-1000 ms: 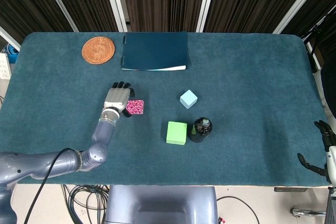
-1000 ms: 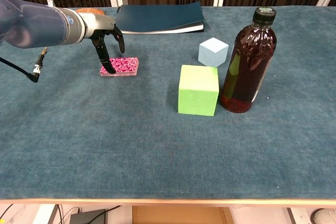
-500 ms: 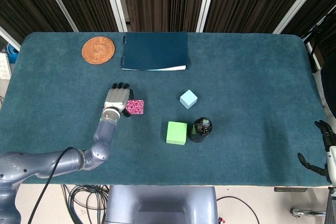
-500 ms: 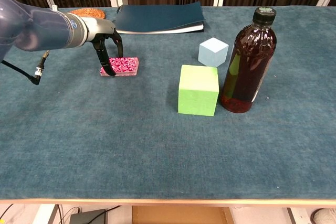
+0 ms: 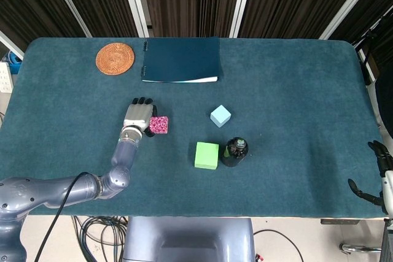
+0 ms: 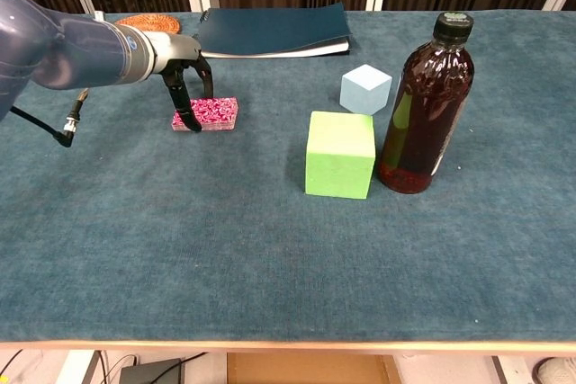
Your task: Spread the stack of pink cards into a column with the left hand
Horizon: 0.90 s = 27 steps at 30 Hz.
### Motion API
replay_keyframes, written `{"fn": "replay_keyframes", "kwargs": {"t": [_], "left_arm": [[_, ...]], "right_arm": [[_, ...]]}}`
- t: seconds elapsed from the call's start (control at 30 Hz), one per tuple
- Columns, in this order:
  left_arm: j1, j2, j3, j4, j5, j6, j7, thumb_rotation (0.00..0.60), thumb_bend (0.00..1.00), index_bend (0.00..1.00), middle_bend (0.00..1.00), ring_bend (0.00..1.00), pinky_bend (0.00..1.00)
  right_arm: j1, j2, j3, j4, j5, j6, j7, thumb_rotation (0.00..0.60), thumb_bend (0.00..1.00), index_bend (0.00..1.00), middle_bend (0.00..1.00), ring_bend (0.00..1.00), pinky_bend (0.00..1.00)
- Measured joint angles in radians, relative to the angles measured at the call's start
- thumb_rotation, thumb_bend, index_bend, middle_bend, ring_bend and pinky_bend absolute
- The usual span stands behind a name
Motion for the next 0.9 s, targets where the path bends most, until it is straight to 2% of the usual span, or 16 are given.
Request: {"fn": "replay_keyframes", "kwargs": {"t": [0.9], "left_arm": [[0.014, 0.007, -0.008, -0.012, 0.024, 0.012, -0.024, 0.6, 0.26, 0.5, 0.17, 0.03, 0.04]], "right_arm": [[0.001, 0.003, -0.001, -0.004, 0.002, -0.006, 0.007, 0.6, 0.27, 0.1, 0.06, 0.14, 0.19]]}}
